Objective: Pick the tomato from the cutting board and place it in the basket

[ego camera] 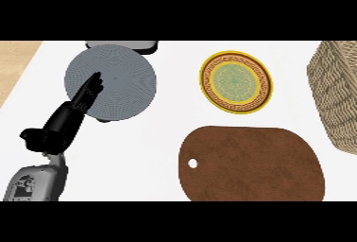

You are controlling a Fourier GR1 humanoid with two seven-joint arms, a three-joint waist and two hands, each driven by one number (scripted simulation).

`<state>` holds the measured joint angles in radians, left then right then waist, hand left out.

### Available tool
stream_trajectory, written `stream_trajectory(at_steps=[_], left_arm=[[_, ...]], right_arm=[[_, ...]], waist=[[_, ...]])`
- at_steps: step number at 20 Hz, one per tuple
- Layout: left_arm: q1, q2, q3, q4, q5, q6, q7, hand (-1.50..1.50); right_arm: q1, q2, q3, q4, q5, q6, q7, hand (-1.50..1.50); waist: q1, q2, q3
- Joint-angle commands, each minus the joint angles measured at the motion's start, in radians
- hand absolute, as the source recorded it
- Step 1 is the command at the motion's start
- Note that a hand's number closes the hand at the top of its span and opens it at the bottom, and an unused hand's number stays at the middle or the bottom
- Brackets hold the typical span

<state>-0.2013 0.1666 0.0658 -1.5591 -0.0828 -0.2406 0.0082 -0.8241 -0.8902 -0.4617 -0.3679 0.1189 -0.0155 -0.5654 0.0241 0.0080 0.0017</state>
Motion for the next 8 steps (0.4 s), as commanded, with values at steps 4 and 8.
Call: stream_trajectory(at_steps=[4, 8], left_arm=[[0.008, 0.007, 0.012, -0.01, 0.009, -0.006, 0.007, 0.0], [0.027, -0.01, -0.013, -0.042, -0.009, 0.004, 0.006, 0.0]], right_arm=[[-0.07, -0.113, -0.096, 0.095, -0.097, 0.129, 0.116, -1.5], [-0.109, -0.176, -0.118, 0.148, -0.12, 0.193, 0.227, -1.5]], waist=[[-0.002, 0.001, 0.0], [0.009, 0.003, 0.001]])
